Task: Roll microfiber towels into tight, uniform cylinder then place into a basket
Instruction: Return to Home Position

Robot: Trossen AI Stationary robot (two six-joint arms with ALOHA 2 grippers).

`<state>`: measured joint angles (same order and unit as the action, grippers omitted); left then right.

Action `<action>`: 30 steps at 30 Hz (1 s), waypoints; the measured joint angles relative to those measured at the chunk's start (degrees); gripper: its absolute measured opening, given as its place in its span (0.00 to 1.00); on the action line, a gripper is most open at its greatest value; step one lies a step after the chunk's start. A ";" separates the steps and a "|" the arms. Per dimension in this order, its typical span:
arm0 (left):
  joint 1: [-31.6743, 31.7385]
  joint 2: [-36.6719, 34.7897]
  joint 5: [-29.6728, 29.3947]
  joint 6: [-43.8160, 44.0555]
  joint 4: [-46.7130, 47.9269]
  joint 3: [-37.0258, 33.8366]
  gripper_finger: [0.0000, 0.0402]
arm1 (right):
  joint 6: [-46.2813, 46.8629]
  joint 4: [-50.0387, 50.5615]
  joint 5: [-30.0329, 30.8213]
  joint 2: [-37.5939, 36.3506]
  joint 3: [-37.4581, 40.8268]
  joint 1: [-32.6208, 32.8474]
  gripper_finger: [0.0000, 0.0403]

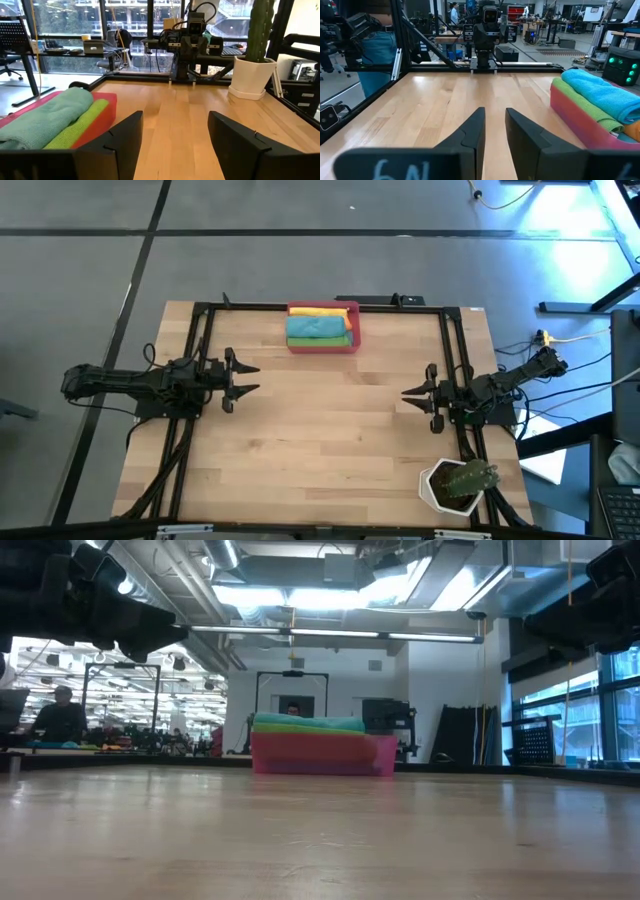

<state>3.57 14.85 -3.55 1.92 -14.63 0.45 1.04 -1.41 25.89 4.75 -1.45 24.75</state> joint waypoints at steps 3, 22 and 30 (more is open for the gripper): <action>0.00 0.00 0.00 -0.01 0.01 0.00 0.53 | 0.17 0.00 0.00 0.00 -0.01 0.00 0.19; -0.02 0.02 0.00 0.01 0.02 0.00 0.53 | 13.51 -0.83 -45.90 -1.55 -0.03 0.00 0.19; -0.02 0.02 0.00 0.00 0.02 0.00 0.53 | 13.73 -0.83 -45.97 -1.55 -0.03 0.00 0.19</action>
